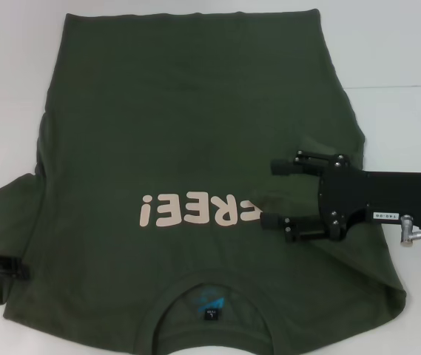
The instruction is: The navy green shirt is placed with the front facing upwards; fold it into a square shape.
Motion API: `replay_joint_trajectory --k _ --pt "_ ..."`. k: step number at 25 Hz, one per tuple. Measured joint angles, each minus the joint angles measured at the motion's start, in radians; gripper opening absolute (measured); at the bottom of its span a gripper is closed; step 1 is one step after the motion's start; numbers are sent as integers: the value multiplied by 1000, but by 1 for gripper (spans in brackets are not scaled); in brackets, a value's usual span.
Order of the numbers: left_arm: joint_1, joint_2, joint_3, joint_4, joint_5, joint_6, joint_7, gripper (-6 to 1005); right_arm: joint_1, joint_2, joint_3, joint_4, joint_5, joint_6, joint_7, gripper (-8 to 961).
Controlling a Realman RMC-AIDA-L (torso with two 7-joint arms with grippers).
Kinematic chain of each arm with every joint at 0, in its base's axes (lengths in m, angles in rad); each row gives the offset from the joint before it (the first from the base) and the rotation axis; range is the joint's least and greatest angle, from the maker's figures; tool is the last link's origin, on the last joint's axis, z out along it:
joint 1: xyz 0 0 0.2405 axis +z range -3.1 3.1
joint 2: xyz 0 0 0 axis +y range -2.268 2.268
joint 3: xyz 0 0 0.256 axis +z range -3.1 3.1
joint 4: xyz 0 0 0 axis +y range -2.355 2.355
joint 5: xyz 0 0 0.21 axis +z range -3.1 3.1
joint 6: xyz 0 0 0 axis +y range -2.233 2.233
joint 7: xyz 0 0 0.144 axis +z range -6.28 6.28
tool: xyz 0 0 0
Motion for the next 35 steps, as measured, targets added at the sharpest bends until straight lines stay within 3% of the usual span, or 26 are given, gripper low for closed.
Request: replay_joint_trajectory --k 20,25,31,35 --pt "-28 13 3 -44 0 -51 12 841 -4 0 1 0 0 -4 5 916" --pt "-27 12 25 -42 8 -52 13 725 -4 0 2 0 0 -6 5 917" --pt "-27 11 46 -42 8 -52 13 478 -4 0 2 0 0 -6 5 917" --pt "-26 10 48 -42 8 -52 13 207 -4 0 2 0 0 -6 5 916"
